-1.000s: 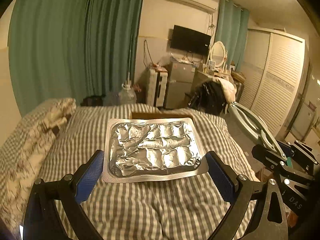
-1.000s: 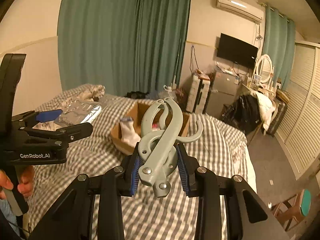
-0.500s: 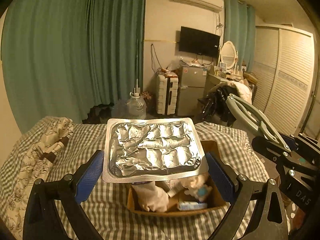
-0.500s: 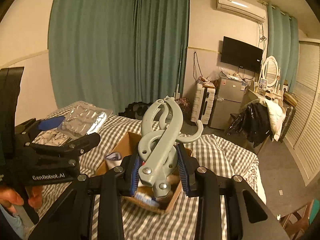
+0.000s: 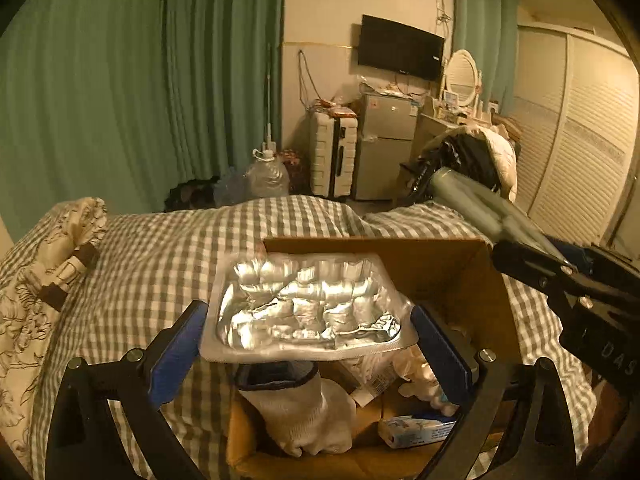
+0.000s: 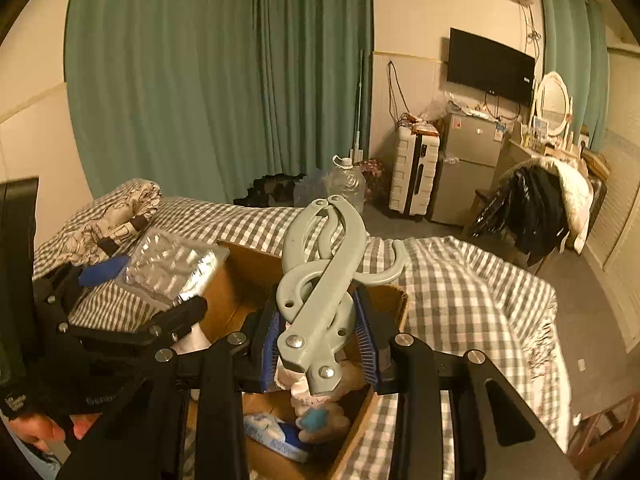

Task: Organize objects
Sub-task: 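Lower the foil tray and hanger into the box and open both grippers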

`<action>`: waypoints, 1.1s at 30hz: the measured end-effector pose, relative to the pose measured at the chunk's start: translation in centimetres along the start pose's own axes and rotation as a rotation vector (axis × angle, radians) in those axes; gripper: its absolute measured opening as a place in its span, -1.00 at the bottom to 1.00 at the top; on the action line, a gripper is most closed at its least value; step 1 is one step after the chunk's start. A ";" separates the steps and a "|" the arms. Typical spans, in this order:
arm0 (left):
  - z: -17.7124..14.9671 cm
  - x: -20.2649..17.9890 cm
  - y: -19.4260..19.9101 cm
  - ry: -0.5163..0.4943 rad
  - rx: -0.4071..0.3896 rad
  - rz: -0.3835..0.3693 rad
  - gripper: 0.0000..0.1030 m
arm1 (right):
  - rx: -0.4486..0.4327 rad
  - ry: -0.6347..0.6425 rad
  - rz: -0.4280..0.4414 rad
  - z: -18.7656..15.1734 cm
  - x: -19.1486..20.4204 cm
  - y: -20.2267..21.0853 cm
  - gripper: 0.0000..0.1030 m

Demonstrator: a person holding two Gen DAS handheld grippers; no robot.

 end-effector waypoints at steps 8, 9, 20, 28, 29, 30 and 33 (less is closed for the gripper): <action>-0.2 0.0 1.3 0.008 0.021 0.026 1.00 | -0.028 -0.019 -0.040 -0.6 -0.8 1.8 0.31; -0.1 0.1 2.2 0.013 0.011 0.025 1.00 | -0.032 -0.019 -0.050 -0.5 -0.9 2.6 0.31; 3.4 -1.4 15.2 -0.024 -0.173 0.027 1.00 | -0.122 -0.006 -0.121 2.2 -0.3 14.5 0.45; 3.5 -3.5 23.8 -0.056 -0.279 0.002 1.00 | -0.227 -0.013 -0.172 2.6 0.9 24.7 0.78; 3.4 -3.7 24.6 -0.058 -0.287 -0.002 1.00 | -0.232 -0.015 -0.181 2.5 0.9 25.4 0.83; 3.1 -3.8 25.5 -0.058 -0.300 -0.007 1.00 | -0.234 -0.021 -0.195 2.2 1.0 26.3 0.85; 2.4 -3.9 27.5 -0.055 -0.328 -0.018 1.00 | -0.232 -0.060 -0.210 1.1 1.0 29.0 0.99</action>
Point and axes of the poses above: each gripper's, at about its wrist camera, not at the fingertips, and y roughly against the way its jaws point, x to its left, z to its top, the point moved 3 cm from there along -y, roughly the way its jaws point, and after that the axes turned 5 degrees about -z, right-handed, at the moved point
